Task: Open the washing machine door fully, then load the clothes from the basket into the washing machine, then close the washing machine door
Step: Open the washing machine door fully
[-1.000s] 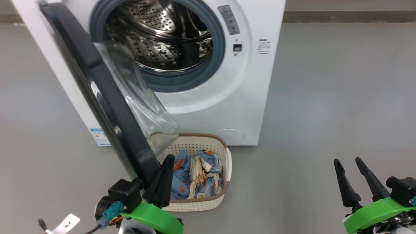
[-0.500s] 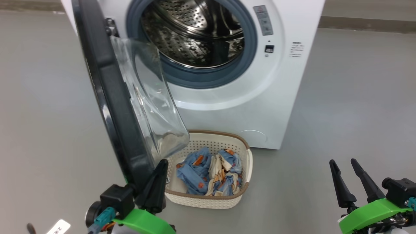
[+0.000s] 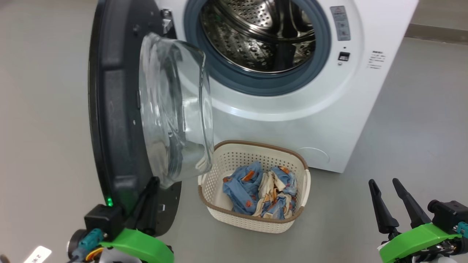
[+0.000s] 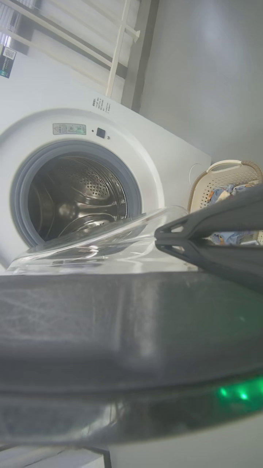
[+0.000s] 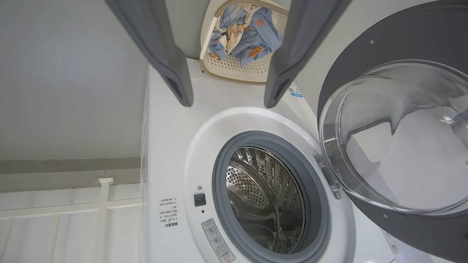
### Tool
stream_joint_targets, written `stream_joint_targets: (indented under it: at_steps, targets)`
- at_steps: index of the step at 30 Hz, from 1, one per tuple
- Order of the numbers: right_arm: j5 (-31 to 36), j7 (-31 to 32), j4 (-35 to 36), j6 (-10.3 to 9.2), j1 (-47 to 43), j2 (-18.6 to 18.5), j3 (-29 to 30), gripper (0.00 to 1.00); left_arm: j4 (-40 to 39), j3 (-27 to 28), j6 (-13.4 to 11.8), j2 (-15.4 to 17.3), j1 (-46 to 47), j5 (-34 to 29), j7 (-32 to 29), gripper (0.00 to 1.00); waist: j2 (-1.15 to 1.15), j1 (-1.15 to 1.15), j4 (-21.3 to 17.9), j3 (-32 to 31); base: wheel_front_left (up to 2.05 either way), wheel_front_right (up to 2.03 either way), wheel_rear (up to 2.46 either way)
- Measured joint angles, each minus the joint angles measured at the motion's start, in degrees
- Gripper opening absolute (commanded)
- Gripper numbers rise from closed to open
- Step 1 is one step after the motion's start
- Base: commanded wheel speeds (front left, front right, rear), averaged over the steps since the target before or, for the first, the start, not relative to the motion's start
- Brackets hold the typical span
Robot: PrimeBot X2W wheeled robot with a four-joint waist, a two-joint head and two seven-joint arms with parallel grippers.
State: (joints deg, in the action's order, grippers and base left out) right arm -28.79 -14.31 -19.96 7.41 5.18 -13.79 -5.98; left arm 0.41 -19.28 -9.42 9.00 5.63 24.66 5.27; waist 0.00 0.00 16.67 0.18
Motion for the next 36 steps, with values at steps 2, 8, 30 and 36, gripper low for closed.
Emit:
stream_joint_targets:
  at_steps: [2, 8, 30, 36]
  targets:
    - [0.0, 0.0, 0.0, 0.00, 0.0, 0.2, 0.0, 1.00, 0.0, 0.6, -0.2, 0.4, 0.0, 0.5, -0.3, 0.00, 0.00, 0.00, 0.8, 0.1, 0.00, 0.00, 0.00]
    - [0.0, 0.0, 0.1, 0.00, 0.0, 1.0, 0.1, 1.00, 1.5, 3.5, -0.3, 2.1, 0.4, 1.9, -1.3, 0.00, 0.00, 0.00, 2.9, 0.6, 0.00, 0.00, 0.00]
    - [0.0, 0.0, 1.2, 0.00, 0.7, 0.0, 1.3, 1.00, 14.2, 10.6, 0.6, 7.7, 10.3, 6.0, -4.0, 0.00, 0.00, 0.00, 6.0, 6.2, 0.00, 0.00, 0.00]
    - [0.0, 0.0, 1.6, 0.00, 1.6, -0.8, 1.3, 1.00, 20.7, 11.6, 2.4, 9.0, 15.3, 6.5, -2.7, 0.00, 0.00, 0.00, 7.5, 7.8, 0.00, 0.00, 0.00]
